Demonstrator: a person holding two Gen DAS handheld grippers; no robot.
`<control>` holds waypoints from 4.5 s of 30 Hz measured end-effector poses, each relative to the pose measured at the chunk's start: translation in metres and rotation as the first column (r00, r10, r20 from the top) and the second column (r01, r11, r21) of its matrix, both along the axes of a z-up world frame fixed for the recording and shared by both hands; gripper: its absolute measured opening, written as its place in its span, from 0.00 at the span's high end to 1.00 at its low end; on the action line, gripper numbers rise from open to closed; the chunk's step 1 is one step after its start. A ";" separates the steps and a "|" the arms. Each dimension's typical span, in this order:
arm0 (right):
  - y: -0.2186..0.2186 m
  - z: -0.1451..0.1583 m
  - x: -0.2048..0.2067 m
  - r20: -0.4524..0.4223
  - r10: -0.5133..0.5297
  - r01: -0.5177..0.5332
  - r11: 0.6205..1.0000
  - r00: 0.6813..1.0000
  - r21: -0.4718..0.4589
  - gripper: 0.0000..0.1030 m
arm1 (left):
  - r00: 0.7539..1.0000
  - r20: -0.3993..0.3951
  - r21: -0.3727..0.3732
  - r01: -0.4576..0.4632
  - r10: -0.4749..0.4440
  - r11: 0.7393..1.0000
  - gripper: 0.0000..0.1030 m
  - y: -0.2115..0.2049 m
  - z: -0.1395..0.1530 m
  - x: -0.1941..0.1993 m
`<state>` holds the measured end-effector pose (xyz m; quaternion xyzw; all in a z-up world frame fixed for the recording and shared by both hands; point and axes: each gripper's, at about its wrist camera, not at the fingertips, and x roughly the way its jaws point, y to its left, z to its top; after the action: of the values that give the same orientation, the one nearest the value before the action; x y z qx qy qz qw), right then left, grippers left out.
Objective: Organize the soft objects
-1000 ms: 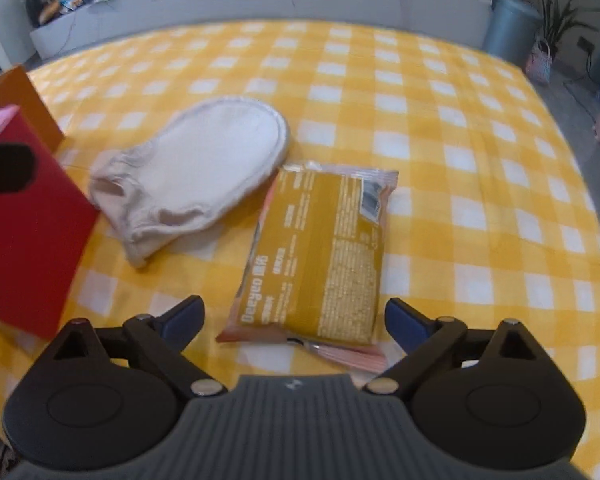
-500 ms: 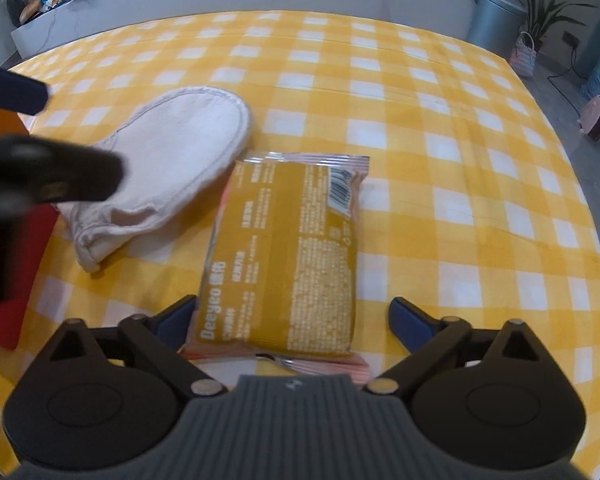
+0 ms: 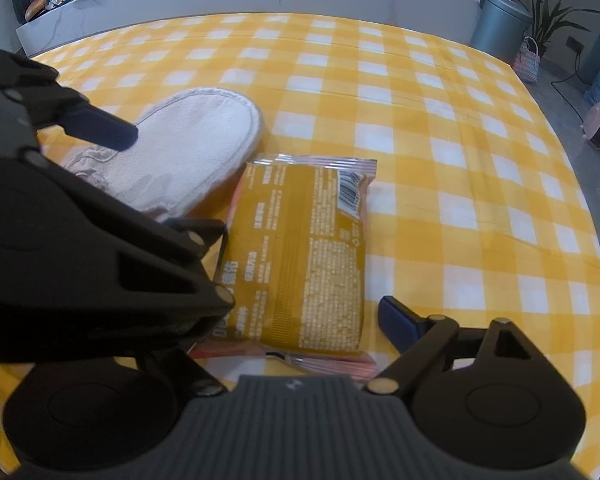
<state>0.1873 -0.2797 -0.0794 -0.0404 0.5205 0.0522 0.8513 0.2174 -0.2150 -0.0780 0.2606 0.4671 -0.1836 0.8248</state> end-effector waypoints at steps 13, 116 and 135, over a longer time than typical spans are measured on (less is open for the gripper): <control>-0.002 -0.001 0.001 -0.002 0.001 -0.001 1.000 1.000 0.004 0.13 | 0.989 -0.017 -0.135 -0.148 0.147 0.980 0.87 0.024 -0.010 0.015; 0.207 0.164 -0.112 0.483 0.322 -0.305 0.945 0.815 -0.115 0.03 | 0.634 0.554 -0.423 -0.344 0.540 0.838 0.03 0.249 0.179 -0.210; 0.119 0.091 -0.128 0.425 0.077 -0.113 0.992 0.902 0.060 0.03 | 0.776 0.369 -0.394 -0.369 0.512 0.842 0.04 0.168 0.088 -0.193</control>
<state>0.0590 -0.1610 0.0119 -0.0404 0.3192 0.1054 0.9409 0.0248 -0.0469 0.0100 0.0502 0.2730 0.0155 0.9606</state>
